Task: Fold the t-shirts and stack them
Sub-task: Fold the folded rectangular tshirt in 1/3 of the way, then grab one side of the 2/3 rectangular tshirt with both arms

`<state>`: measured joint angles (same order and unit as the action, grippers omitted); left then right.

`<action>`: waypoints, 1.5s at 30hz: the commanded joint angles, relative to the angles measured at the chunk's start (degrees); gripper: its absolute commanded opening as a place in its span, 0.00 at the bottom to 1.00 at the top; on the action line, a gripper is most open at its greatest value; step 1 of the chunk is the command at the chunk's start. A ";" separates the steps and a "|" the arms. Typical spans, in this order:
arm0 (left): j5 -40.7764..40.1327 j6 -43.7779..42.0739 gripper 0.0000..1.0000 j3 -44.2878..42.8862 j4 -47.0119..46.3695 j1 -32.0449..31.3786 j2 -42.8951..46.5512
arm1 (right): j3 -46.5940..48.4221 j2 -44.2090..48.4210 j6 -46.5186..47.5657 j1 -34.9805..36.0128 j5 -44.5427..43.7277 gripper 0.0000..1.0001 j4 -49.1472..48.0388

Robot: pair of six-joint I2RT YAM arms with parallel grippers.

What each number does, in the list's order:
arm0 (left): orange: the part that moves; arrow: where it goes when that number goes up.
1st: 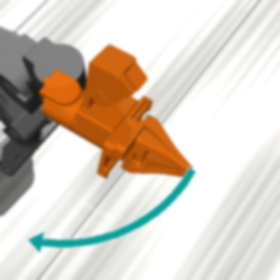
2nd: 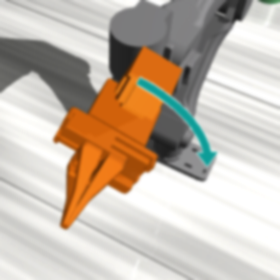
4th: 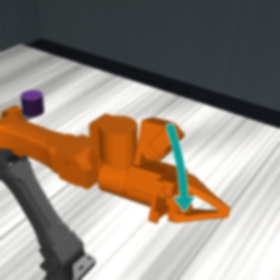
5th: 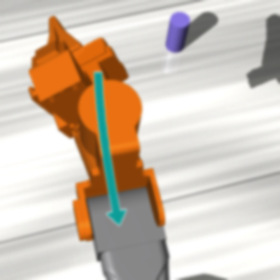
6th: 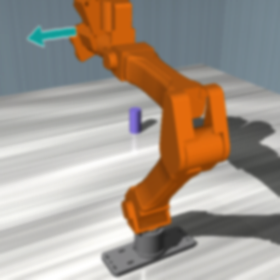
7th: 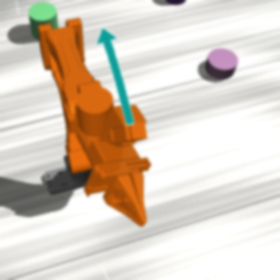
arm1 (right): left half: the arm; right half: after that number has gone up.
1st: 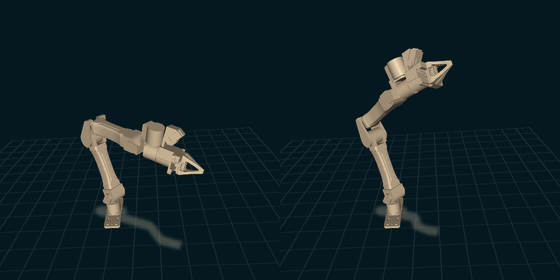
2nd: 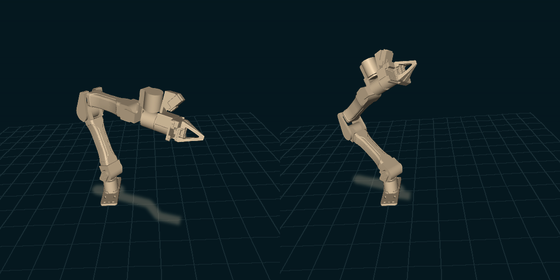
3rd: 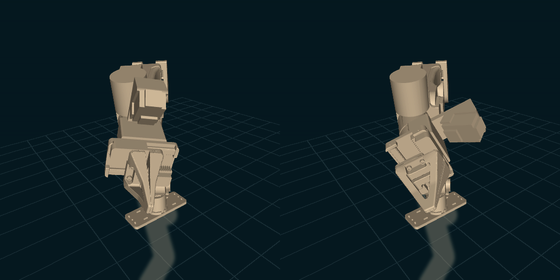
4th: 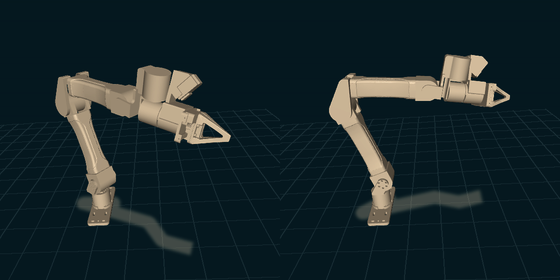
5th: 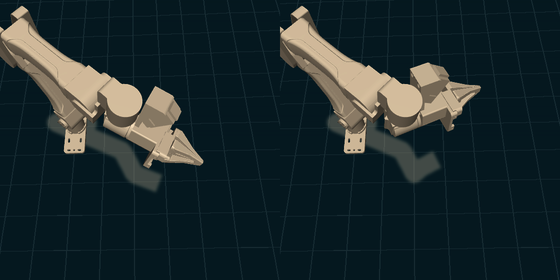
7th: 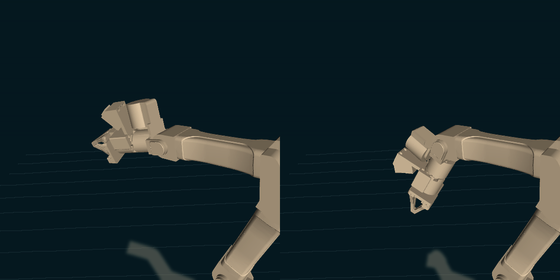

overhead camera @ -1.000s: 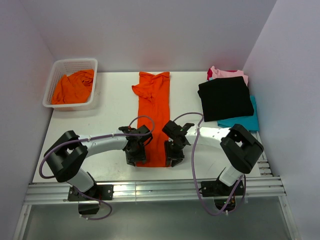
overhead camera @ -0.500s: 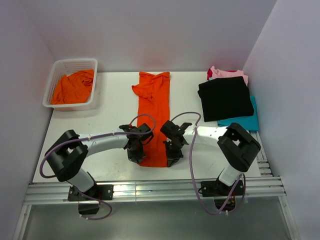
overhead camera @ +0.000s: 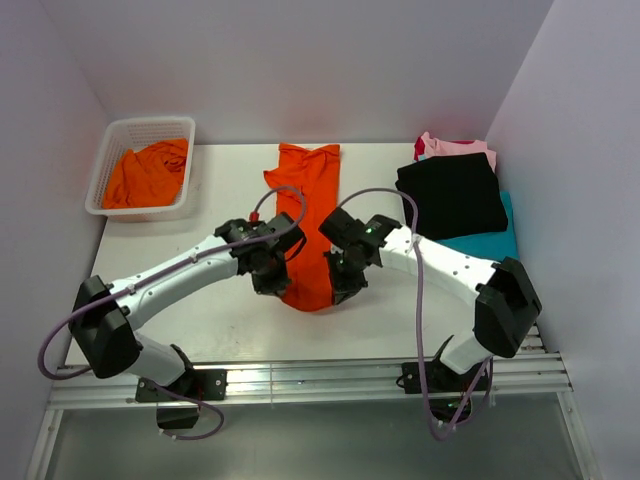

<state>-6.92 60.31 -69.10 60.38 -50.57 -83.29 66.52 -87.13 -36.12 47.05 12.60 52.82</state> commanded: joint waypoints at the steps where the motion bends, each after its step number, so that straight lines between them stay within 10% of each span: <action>1: -3.45 -3.18 0.00 -6.91 5.71 1.69 -1.61 | 5.89 -0.14 2.28 -2.66 -3.11 0.00 6.15; 21: 4.80 -25.77 0.01 -39.68 -1.05 27.71 -32.26 | 45.43 -31.41 10.10 -17.25 -6.88 0.01 16.17; 24: 6.39 -27.88 0.40 -50.40 -2.81 29.73 -42.37 | 54.92 -39.76 8.96 -19.00 -10.57 0.38 19.32; 25: 6.39 -26.75 0.67 -52.52 -3.68 30.43 -44.05 | 57.81 -41.70 8.87 -19.36 -11.62 0.96 19.95; 26: 7.70 -26.48 0.98 -53.15 -3.43 32.09 -46.07 | 62.02 -44.24 9.48 -19.71 -11.72 1.00 19.87; 29: 7.19 -26.30 0.99 -53.51 -3.60 34.74 -45.31 | 65.66 -45.32 8.61 -21.38 -10.94 1.00 19.96; 45: 13.68 -22.35 0.95 -5.37 -22.75 35.01 -17.88 | 15.76 -15.61 1.85 -18.22 1.72 1.00 -5.15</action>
<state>1.72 36.75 -81.28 44.27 -15.40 -102.24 87.68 -103.85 -31.38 27.07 9.69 56.66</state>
